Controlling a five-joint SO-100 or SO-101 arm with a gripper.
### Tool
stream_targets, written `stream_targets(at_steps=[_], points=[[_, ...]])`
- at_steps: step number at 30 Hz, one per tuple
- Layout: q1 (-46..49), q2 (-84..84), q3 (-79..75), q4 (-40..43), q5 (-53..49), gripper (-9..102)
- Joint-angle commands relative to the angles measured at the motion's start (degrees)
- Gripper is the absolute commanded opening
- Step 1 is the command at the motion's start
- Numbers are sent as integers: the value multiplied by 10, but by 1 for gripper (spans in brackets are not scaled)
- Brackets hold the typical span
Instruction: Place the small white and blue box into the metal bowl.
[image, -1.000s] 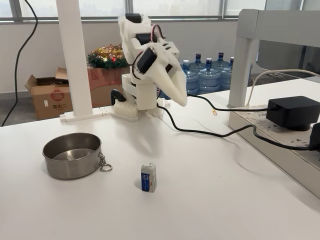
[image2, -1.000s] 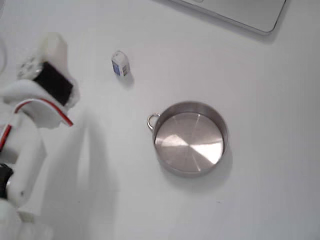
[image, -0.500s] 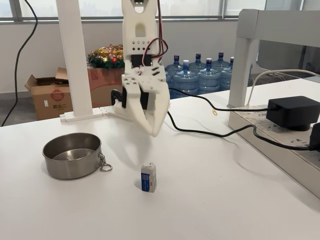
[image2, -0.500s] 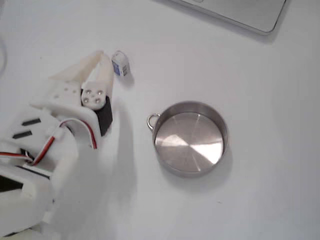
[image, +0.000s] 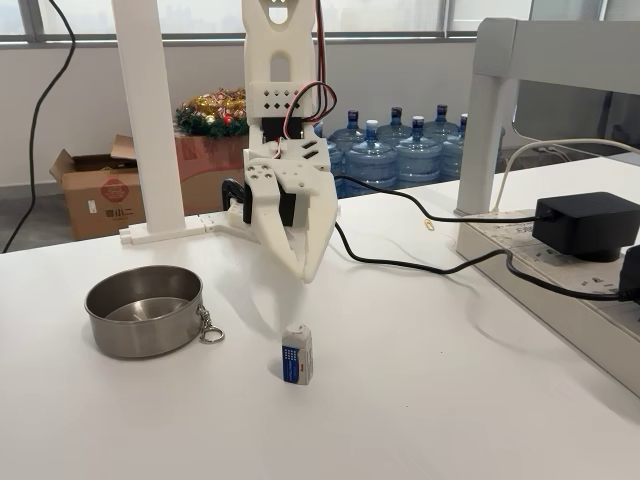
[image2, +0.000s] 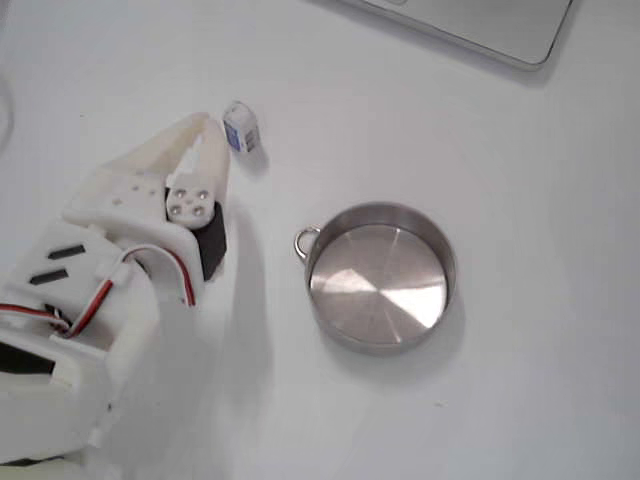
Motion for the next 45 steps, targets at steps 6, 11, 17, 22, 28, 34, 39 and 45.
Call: stream_targets(at_steps=[6, 11, 17, 22, 28, 34, 39, 45], points=[[4, -18, -4, -5, 7, -4], [4, -53, -13, -10, 8, 11], [-2, -88, -19, -11, 29, 30], [-6, -121, -56, -11, 62, 32], [-18, -155, -98, -11, 63, 32], [-26, -176, -131, -10, 63, 34], [-30, -200, -159, -11, 63, 34], [-31, -222, -182, -11, 63, 34]])
